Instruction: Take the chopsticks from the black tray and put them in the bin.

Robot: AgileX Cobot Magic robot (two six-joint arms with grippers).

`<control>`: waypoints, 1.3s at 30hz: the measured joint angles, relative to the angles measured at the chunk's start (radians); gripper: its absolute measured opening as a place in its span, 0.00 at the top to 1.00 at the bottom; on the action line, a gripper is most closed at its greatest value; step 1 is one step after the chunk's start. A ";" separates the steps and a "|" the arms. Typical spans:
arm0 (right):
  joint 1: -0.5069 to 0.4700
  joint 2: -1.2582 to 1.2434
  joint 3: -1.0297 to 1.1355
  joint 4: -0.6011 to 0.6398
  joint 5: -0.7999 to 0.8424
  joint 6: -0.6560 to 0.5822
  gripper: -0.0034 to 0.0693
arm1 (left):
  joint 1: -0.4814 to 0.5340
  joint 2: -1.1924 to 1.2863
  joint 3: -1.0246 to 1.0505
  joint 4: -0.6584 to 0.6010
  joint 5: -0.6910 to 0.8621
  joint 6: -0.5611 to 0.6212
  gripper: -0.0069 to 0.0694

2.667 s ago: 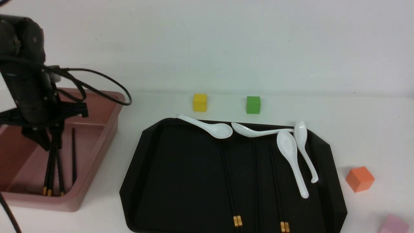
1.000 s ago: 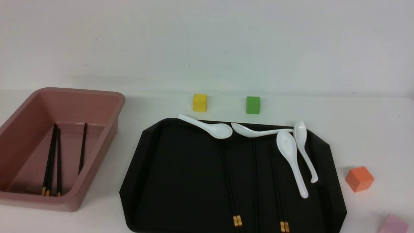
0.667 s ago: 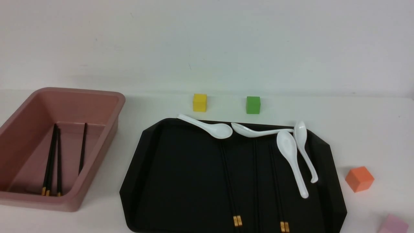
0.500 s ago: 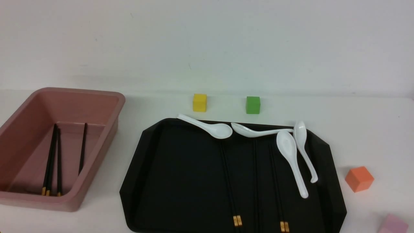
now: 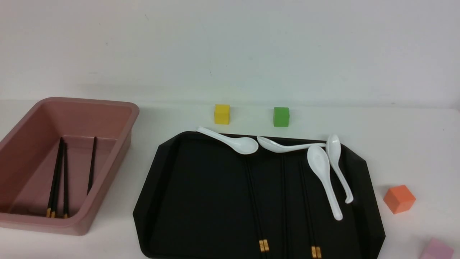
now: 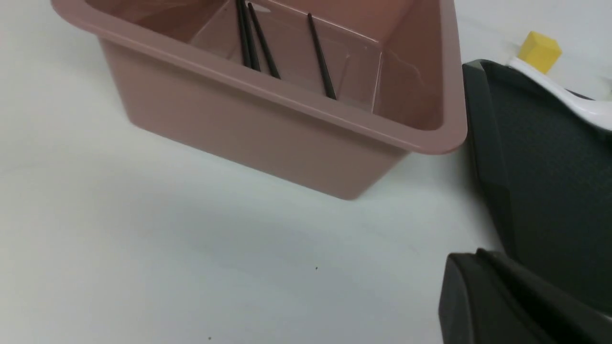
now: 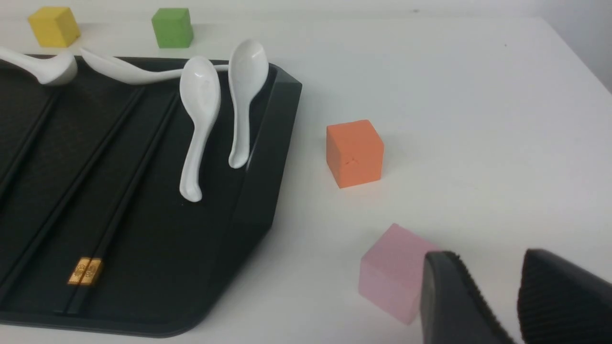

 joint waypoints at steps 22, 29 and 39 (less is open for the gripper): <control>0.000 0.000 0.000 0.000 0.000 0.000 0.62 | 0.000 0.000 0.000 0.002 -0.002 0.000 0.88; 0.000 0.000 0.000 0.000 0.000 0.000 0.62 | 0.000 0.000 0.000 0.002 -0.002 0.000 0.87; 0.000 0.000 0.000 0.001 0.000 0.000 0.62 | 0.000 0.000 0.000 0.001 -0.002 0.000 0.86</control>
